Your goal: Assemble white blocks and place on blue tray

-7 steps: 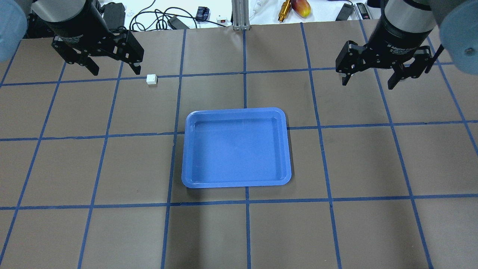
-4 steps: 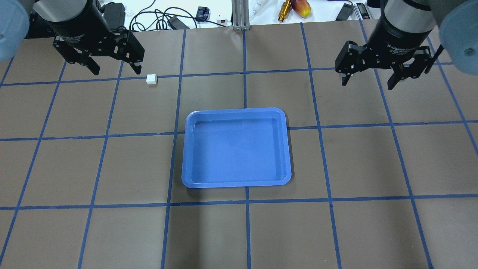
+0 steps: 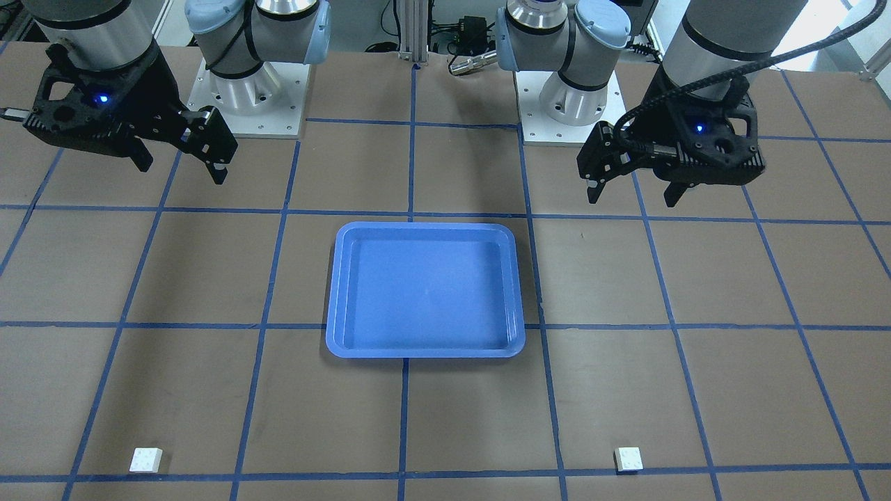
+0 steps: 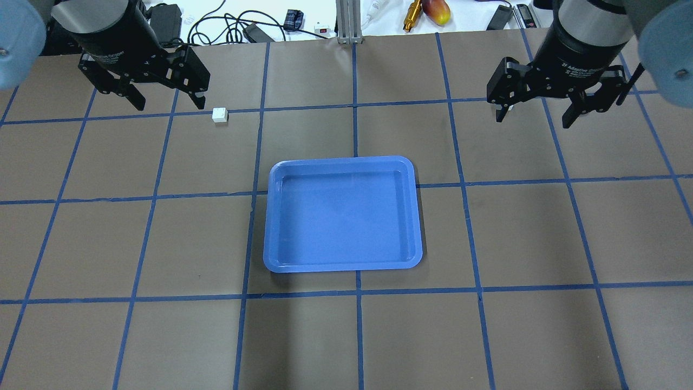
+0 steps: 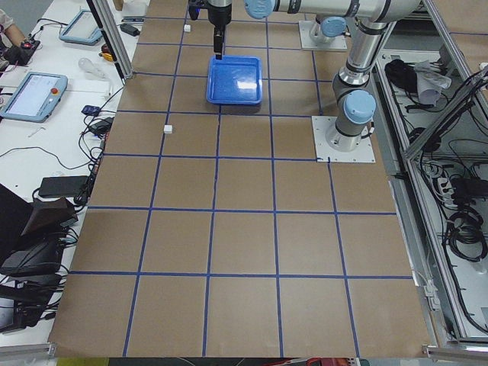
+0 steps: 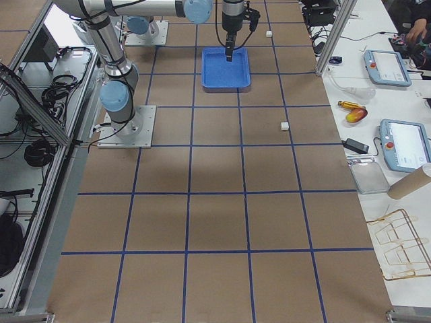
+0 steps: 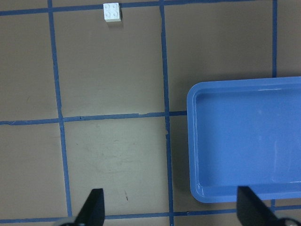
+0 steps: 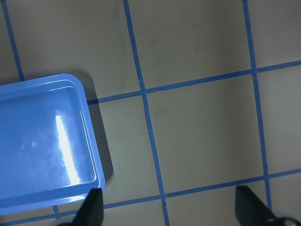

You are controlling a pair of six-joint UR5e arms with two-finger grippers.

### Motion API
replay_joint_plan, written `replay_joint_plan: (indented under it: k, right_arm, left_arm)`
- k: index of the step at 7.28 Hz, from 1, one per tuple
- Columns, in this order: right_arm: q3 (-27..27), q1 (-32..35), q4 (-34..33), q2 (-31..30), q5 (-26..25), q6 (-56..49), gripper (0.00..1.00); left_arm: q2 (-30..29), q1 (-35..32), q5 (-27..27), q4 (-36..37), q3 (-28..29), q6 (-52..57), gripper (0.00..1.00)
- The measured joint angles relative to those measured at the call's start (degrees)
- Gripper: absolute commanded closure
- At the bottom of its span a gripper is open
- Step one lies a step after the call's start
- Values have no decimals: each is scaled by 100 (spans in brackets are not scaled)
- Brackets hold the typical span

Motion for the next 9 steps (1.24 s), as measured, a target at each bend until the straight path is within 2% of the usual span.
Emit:
replay_joint_plan:
  k: [4,9]
  right_arm:
    - [10,-97,-149,40,4,-345,0]
    - [-49,-989,-407,302,231,-1737,0]
  left_arm:
    - [-331,86,-17,-69,227,-5,0]
    - [-349,50,-32,-79,218,-4,0]
